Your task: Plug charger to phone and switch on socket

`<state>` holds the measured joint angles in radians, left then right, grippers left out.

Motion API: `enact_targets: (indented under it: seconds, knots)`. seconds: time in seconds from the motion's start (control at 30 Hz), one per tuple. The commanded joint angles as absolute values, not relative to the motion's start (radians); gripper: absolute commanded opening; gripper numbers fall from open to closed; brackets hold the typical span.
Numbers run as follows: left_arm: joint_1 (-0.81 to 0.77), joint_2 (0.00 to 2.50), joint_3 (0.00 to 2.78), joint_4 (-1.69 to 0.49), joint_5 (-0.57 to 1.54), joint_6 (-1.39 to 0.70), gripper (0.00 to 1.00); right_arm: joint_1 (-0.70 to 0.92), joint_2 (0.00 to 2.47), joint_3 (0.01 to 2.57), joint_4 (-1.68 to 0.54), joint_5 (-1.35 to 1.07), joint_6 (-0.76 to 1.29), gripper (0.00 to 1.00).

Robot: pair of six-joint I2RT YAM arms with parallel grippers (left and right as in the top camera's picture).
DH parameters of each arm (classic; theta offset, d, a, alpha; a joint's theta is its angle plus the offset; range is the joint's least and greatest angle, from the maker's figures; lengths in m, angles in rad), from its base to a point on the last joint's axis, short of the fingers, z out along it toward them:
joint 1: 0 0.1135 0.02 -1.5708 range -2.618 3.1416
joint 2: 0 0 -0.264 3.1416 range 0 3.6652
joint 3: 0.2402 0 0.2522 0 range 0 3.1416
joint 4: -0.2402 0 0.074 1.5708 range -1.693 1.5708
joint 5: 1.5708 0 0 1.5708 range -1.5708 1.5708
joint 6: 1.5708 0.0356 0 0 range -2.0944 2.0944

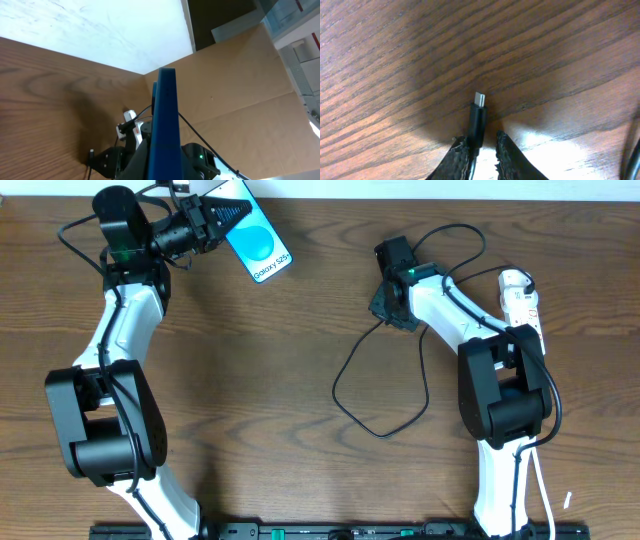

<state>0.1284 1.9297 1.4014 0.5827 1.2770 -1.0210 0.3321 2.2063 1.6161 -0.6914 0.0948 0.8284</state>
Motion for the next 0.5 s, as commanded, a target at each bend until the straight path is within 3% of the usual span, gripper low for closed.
enact_targets:
  seconds: [0.0,0.23,0.47]
  knots:
    - [0.129,1.895,1.411,0.593,1.295,-1.022,0.07,0.334,2.226,1.621,-0.695,0.129,0.830,0.17]
    - [0.129,1.895,1.411,0.593,1.295,-1.023,0.08,0.334,2.226,1.621,-0.693,0.130,0.830,0.02]
    - [0.129,1.895,1.411,0.593,1.301,-1.023,0.07,0.334,2.226,1.621,-0.691,0.167,0.830,0.01]
